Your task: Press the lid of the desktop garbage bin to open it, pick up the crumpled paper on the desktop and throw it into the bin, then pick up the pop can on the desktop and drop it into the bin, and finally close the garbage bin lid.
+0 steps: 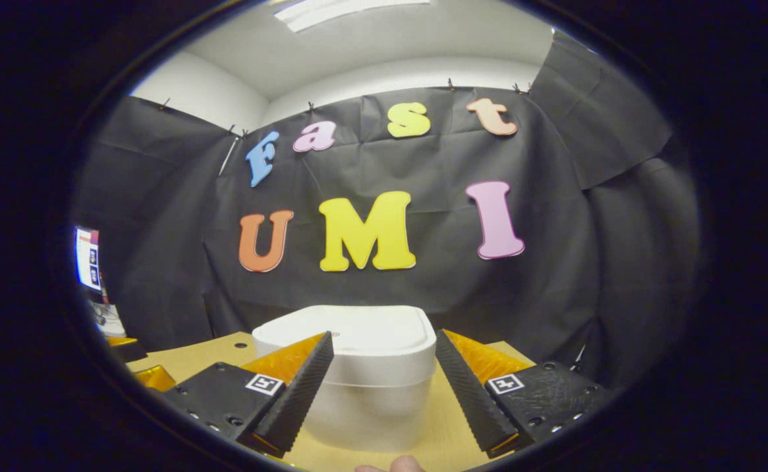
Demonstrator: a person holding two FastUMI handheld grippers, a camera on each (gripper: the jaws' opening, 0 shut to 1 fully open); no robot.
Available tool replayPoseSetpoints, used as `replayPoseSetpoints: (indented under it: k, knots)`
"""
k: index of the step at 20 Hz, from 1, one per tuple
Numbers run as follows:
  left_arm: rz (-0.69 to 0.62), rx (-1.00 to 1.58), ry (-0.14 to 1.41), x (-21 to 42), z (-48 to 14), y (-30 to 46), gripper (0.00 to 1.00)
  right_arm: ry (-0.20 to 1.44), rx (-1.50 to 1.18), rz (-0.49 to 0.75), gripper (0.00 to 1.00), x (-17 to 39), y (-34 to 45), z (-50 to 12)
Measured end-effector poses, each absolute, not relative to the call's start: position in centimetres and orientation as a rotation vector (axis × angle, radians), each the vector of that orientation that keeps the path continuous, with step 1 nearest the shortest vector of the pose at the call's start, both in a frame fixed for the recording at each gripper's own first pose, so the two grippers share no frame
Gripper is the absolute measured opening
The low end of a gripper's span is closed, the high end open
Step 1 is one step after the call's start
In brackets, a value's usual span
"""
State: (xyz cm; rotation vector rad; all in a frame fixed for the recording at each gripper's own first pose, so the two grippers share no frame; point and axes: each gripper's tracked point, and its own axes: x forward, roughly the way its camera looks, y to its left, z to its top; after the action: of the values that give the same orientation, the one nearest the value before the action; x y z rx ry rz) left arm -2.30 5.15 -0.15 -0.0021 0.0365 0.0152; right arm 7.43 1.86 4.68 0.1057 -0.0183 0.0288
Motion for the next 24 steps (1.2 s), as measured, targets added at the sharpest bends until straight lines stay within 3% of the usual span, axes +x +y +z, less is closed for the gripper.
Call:
replayPoseSetpoints:
  k: [11, 17, 24]
  knots:
    - [0.042, -0.013, 0.039, -2.3, 0.0, 5.4, 0.96, 0.024, 0.051, 0.038, 0.98, 6.2, 3.4, 2.9]
    - [0.047, -0.034, 0.039, -2.1, 0.4, 5.2, 0.96, -0.008, 0.014, 0.034, 0.96, 2.9, 3.5, 2.2]
    - [0.009, -0.017, 0.028, -2.5, 0.9, 5.1, 0.96, -0.042, -0.018, -0.048, 0.94, -0.8, 0.6, 0.3]
